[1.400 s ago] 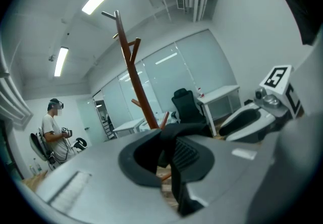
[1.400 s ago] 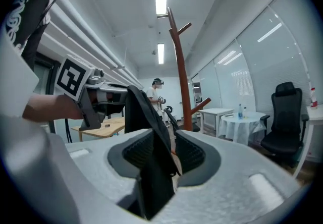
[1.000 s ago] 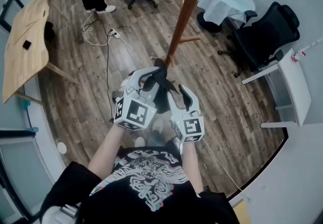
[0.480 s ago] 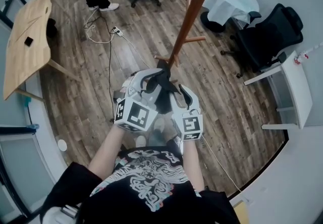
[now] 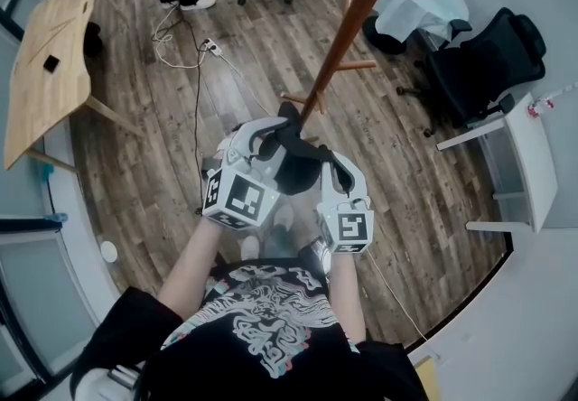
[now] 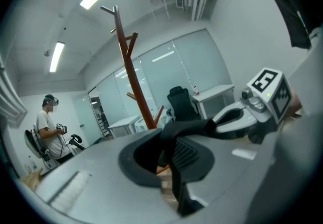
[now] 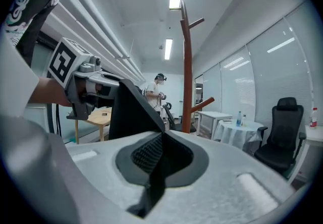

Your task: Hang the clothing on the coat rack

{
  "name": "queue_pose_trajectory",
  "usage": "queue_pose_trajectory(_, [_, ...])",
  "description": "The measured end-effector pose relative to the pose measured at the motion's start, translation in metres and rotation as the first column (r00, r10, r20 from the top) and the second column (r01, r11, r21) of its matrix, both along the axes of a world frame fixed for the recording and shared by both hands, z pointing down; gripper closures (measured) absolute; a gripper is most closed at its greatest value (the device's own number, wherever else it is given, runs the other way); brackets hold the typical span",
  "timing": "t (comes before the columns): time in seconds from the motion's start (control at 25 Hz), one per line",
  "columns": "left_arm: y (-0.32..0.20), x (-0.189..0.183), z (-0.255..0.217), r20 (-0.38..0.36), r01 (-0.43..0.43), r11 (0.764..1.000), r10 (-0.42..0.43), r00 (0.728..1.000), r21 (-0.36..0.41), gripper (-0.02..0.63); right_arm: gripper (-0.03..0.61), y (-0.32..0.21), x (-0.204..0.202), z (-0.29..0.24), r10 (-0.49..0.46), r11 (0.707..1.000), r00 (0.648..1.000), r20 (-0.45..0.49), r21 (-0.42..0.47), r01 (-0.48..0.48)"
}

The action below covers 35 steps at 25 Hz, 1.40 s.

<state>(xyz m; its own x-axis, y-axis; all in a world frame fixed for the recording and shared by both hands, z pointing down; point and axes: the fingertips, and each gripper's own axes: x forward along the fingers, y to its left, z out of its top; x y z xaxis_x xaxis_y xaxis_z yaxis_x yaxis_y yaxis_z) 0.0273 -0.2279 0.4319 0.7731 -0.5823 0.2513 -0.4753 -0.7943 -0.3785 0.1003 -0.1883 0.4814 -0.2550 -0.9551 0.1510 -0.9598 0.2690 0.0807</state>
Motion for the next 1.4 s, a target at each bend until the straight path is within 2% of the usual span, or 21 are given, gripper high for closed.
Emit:
queue_pose_trajectory(0.32, [0.001,0.007,-0.002,-0.009,-0.014,1.0,0.014,1.0,-0.006,0.597,0.577,0.005,0.017,-0.023,0.057,0.997,0.998,0.029,0.048,-0.059])
queue_pose_trajectory(0.52, [0.002,0.019,-0.001,-0.008,-0.034,0.999,0.034,0.999,-0.005,0.597,0.577,0.007,0.036,-0.034,0.091,0.992,0.988,0.121,0.075,-0.101])
queue_pose_trajectory(0.68, [0.004,0.03,0.0,0.008,-0.048,0.999,0.048,0.999,0.0,0.597,0.577,0.007,0.05,-0.042,0.112,0.987,0.983,0.144,0.095,-0.126])
queue_pose_trajectory(1.4, [-0.029,0.05,0.011,0.055,-0.004,0.999,0.006,0.998,-0.036,0.597,0.577,-0.023,0.074,-0.041,0.105,0.987,0.98,0.17,0.099,-0.123])
